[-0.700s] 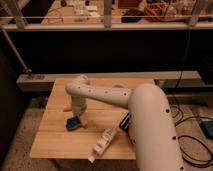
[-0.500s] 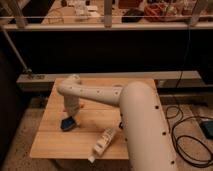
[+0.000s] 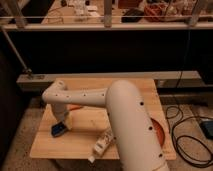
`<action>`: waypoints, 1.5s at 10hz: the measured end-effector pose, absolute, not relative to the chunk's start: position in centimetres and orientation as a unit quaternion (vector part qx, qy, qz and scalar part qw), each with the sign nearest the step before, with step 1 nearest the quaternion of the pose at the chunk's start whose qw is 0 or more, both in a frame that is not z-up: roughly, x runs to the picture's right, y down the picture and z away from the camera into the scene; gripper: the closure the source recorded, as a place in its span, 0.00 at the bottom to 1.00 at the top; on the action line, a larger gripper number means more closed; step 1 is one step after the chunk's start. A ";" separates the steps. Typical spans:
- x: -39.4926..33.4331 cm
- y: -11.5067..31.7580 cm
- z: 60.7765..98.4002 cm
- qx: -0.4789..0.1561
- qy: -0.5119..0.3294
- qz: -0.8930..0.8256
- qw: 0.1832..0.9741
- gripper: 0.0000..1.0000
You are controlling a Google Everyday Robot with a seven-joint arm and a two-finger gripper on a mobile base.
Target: Wipe the white sponge on the table
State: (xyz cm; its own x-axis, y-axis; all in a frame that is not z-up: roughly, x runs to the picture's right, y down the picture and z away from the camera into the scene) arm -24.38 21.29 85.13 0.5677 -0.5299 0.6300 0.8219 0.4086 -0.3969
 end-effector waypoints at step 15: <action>-15.7 28.4 76.7 -0.324 -0.255 -0.400 0.818 1.00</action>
State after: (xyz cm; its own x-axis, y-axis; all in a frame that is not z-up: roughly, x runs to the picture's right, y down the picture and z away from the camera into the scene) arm -15.66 28.42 76.71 0.5492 -0.4897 0.6772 0.8204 0.4703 -0.3252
